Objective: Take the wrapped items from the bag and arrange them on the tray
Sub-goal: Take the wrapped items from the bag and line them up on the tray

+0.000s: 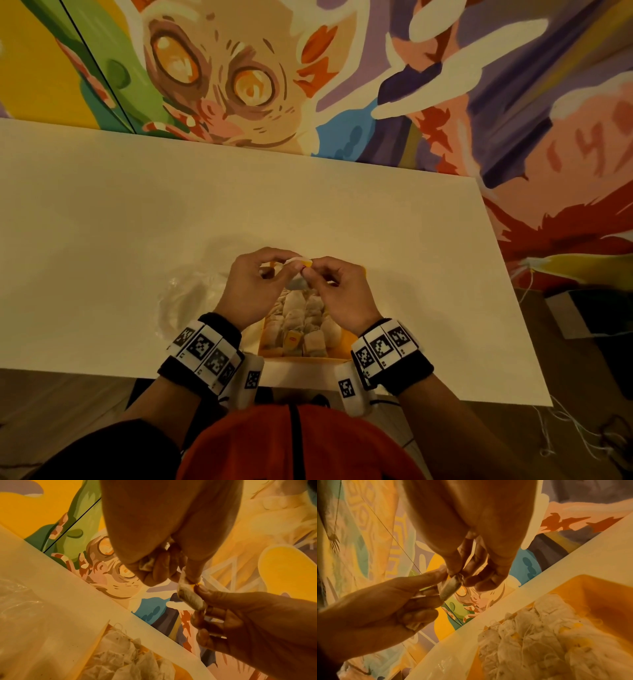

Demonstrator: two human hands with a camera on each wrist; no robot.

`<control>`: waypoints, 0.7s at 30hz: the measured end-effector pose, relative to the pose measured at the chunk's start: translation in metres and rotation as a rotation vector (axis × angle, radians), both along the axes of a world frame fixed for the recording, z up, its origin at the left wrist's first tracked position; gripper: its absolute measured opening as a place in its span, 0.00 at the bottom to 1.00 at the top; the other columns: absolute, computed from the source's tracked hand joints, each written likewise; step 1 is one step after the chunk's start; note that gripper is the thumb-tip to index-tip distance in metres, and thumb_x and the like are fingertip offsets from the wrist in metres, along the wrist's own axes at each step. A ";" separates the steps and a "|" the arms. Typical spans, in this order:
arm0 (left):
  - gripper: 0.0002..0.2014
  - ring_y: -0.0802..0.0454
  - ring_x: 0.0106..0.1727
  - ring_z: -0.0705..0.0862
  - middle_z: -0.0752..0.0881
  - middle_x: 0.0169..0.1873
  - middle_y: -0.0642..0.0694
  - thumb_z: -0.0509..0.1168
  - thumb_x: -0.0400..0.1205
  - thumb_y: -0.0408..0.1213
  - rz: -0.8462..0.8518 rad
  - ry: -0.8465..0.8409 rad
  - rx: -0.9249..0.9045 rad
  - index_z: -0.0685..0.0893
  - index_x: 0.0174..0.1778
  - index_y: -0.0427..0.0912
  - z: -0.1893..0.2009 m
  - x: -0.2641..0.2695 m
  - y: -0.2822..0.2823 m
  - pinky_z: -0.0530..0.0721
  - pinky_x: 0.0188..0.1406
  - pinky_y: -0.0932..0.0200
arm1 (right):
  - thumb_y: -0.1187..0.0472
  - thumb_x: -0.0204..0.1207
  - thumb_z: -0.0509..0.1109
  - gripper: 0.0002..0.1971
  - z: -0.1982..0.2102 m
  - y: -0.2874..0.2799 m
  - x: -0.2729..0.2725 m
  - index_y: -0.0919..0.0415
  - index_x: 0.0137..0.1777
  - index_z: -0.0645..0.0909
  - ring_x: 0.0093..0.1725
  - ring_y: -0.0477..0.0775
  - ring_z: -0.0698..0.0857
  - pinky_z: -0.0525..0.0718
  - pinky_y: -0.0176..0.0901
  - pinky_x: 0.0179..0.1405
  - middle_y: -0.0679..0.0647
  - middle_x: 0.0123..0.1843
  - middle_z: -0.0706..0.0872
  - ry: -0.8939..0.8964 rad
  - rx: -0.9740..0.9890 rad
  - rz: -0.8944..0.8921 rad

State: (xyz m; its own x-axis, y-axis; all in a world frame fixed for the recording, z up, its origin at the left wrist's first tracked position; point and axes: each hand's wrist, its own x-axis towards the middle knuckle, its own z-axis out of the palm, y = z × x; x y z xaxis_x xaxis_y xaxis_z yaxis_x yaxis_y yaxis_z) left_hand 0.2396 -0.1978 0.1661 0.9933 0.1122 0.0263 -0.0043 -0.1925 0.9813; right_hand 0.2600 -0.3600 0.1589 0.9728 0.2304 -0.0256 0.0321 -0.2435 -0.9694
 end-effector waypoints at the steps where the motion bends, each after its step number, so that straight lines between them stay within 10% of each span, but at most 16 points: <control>1: 0.04 0.58 0.48 0.87 0.91 0.45 0.56 0.72 0.79 0.37 0.005 0.000 0.001 0.92 0.45 0.51 -0.001 0.000 0.000 0.79 0.43 0.63 | 0.62 0.78 0.73 0.04 -0.001 0.000 -0.001 0.53 0.43 0.86 0.40 0.41 0.86 0.82 0.34 0.43 0.41 0.38 0.88 0.002 -0.006 0.012; 9: 0.04 0.63 0.48 0.85 0.90 0.45 0.56 0.72 0.80 0.39 -0.006 0.100 0.076 0.91 0.47 0.47 -0.013 -0.005 -0.001 0.77 0.39 0.73 | 0.60 0.76 0.76 0.06 -0.005 -0.014 0.000 0.57 0.38 0.85 0.30 0.33 0.81 0.74 0.23 0.34 0.40 0.31 0.83 0.109 -0.192 0.003; 16: 0.05 0.64 0.43 0.86 0.90 0.48 0.48 0.70 0.81 0.34 -0.028 0.268 0.050 0.90 0.48 0.39 -0.037 -0.014 0.008 0.82 0.41 0.72 | 0.57 0.74 0.77 0.08 -0.019 -0.050 0.005 0.61 0.49 0.89 0.43 0.51 0.88 0.85 0.41 0.48 0.52 0.41 0.89 0.230 -0.635 0.008; 21: 0.05 0.68 0.30 0.81 0.89 0.48 0.50 0.70 0.81 0.34 -0.044 0.388 0.019 0.89 0.50 0.39 -0.050 -0.023 0.007 0.76 0.27 0.74 | 0.66 0.73 0.77 0.06 -0.021 -0.047 -0.003 0.64 0.37 0.84 0.30 0.52 0.89 0.85 0.36 0.27 0.59 0.34 0.88 0.415 -0.791 0.165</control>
